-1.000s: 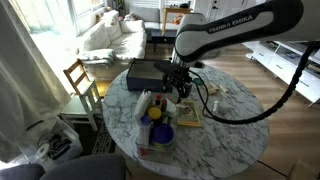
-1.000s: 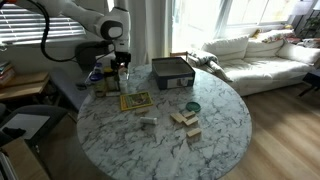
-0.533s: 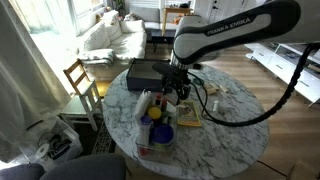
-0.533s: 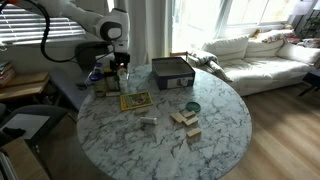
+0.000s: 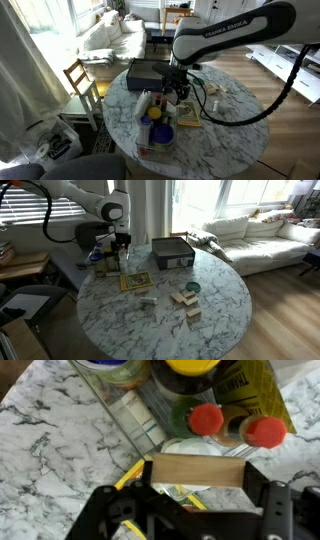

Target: Pick up the white container from the measuring spoon and put it on the table, pick up two wooden blocks from the table and place them horizontally on the measuring spoon on by one

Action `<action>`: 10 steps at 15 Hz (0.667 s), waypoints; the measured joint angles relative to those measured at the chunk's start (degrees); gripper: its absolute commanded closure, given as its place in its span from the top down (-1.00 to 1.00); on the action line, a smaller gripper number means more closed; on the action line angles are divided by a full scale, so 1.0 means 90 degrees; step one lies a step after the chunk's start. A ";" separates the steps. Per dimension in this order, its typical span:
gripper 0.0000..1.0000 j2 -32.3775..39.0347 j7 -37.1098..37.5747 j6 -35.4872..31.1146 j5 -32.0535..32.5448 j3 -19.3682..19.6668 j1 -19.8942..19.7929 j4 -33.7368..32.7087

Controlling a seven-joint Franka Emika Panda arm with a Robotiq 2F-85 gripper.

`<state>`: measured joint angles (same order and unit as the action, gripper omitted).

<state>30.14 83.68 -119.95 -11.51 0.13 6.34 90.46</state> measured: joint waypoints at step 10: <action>1.00 0.0106 0.0104 0.0000 0.0119 0.0011 0.0032 -0.0115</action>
<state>31.09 84.62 -119.95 -10.44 0.23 6.63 89.43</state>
